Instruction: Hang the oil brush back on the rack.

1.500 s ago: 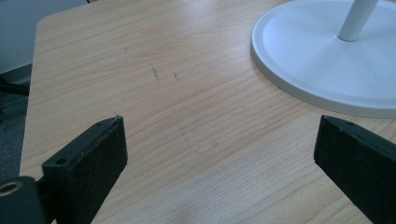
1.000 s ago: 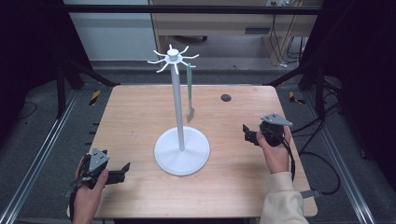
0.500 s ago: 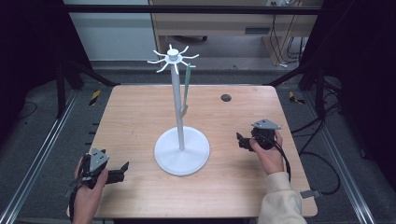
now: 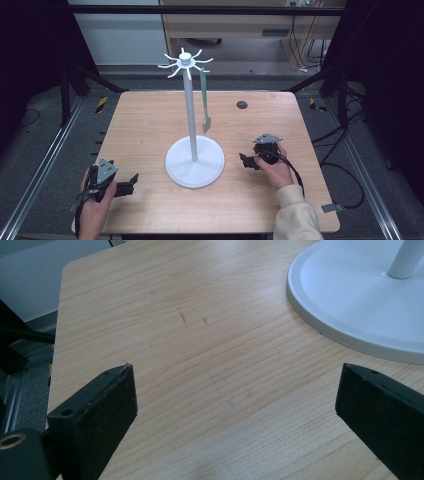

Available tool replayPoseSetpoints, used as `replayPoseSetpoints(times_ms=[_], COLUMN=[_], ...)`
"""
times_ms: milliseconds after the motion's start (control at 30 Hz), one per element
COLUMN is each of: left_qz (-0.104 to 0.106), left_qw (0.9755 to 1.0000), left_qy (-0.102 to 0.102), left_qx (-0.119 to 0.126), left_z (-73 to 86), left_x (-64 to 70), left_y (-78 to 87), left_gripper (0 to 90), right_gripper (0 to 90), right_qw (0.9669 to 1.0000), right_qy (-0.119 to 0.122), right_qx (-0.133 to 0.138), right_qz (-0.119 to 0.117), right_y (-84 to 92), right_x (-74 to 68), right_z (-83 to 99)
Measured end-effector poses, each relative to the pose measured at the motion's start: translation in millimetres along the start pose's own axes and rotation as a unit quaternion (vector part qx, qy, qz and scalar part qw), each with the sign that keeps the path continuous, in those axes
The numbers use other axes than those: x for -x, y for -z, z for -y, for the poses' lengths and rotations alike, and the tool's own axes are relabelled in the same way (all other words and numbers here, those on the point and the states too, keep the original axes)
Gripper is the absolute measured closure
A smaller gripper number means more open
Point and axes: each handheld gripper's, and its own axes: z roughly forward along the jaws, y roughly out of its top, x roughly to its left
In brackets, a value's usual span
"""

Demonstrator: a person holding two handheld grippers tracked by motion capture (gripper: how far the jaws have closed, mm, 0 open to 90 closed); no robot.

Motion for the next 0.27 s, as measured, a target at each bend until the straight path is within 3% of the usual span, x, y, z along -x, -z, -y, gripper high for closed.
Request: replayPoseSetpoints(times_ms=[133, 267], left_qz=[0.001, 0.005], left_qw=[1.0000, 1.0000], left_qy=[0.001, 0.001], left_qx=[-0.001, -0.001], left_z=[0.1, 0.2], left_x=[0.3, 0.3], left_y=[-0.3, 0.0], left_gripper=[2.7, 2.6], right_gripper=[11.6, 11.6], right_qw=[0.9999, 0.9997], right_qy=[-0.003, -0.010], right_qx=[-0.005, -0.009], right_qz=[-0.016, -0.017], right_y=[-1.6, -1.4], right_x=[-1.8, -2.0], right_z=[0.1, -0.8])
